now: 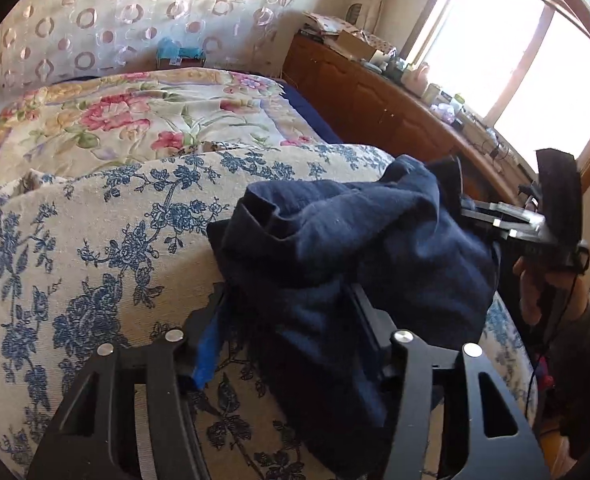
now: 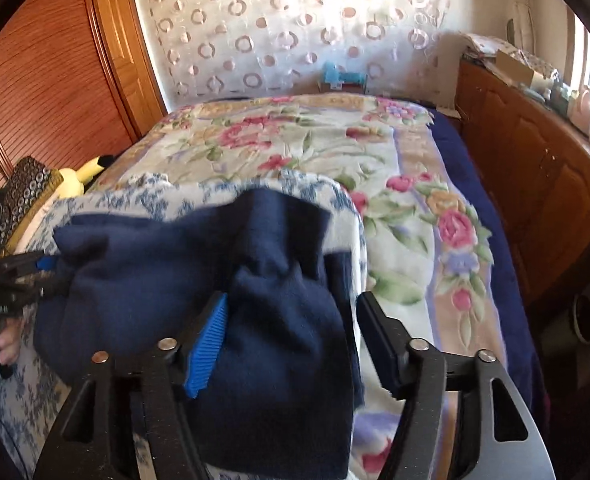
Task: Fold small clothes
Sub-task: 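Lift the folded navy shirt with both tools, then carry the shirt to the patterned cushion by the plush toy and release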
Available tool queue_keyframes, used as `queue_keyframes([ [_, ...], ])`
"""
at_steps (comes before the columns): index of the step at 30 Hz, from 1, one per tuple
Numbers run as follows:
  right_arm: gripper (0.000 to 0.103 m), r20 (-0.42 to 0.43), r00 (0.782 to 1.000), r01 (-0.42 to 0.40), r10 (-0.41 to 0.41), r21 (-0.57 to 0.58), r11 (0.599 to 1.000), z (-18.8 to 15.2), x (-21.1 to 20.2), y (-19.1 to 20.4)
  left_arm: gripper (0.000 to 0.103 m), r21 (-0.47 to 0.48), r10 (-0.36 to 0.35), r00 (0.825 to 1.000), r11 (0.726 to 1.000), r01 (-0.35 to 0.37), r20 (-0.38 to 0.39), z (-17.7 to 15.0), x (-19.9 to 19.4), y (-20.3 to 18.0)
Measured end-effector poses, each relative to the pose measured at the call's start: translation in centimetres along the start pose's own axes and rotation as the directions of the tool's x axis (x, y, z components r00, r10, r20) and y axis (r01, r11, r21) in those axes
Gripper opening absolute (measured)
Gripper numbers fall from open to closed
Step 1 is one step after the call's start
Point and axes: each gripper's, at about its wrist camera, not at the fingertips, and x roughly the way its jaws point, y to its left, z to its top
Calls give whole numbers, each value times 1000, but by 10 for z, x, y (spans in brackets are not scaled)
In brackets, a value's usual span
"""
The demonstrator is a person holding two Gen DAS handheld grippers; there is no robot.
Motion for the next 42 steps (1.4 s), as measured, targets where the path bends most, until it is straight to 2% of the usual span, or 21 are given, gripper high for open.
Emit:
queue_keyframes([
  [1, 70, -14, 1000, -22, 23, 26, 999, 0, 3, -2, 49, -15, -8, 1000, 1000, 8, -2, 1, 0, 1],
  [2, 70, -17, 999, -42, 43, 54, 998, 1, 2, -9, 33, -24, -16, 1000, 1000, 16, -2, 2, 0, 2],
  [4, 70, -22, 996, -80, 82, 89, 993, 2, 6, -12, 17, -42, -44, 999, 998, 43, -3, 4, -2, 2],
  [5, 70, -30, 994, -103, 107, 102, 989, 3, 9, -12, 13, -46, -63, 998, 997, 63, 1, 5, -4, 2],
  [8, 68, -27, 992, -119, 122, 93, 988, 5, 7, -13, 10, -29, -81, 997, 996, 82, 20, 6, -15, -6],
  [9, 57, -29, 989, -141, 144, 78, 987, 6, 6, -10, 10, -21, -89, 996, 996, 90, 31, 6, -19, -9],
  [11, 46, -37, 985, -165, 168, 58, 985, 5, 4, -9, 9, -6, -112, 993, 994, 113, 47, 6, -28, -16],
  [12, 37, -36, 984, -173, 175, 49, 984, 6, 3, -8, 9, 0, -118, 991, 993, 118, 59, 6, -32, -18],
  [14, 27, -25, 986, -164, 164, 24, 986, 8, -5, -5, 9, 18, -139, 987, 990, 138, 85, 6, -46, -27],
  [17, 23, 30, 991, -133, 134, -28, 991, 8, -27, 4, 9, 50, -161, 979, 986, 156, 124, 5, -70, -33],
  [21, 23, 104, 984, -132, 142, -94, 987, 20, -50, 35, 9, 64, -152, 969, 988, 142, 197, 0, -115, -29],
  [27, 23, 166, 956, -200, 240, -226, 953, 47, -67, 109, 9, 30, -50, 951, 999, 43, 304, -20, -195, 9],
  [33, 22, 168, 908, -299, 385, -385, 873, 88, -55, 212, 9, -53, 93, 901, 996, -78, 423, -55, -288, 56],
  [37, 22, 145, 881, -338, 450, -471, 815, 116, -41, 280, 9, -162, 218, 860, 974, -159, 462, -77, -327, 98],
  [42, 22, 106, 880, -330, 463, -564, 757, 147, -7, 352, 9, -279, 330, 825, 935, -218, 460, -103, -343, 145],
])
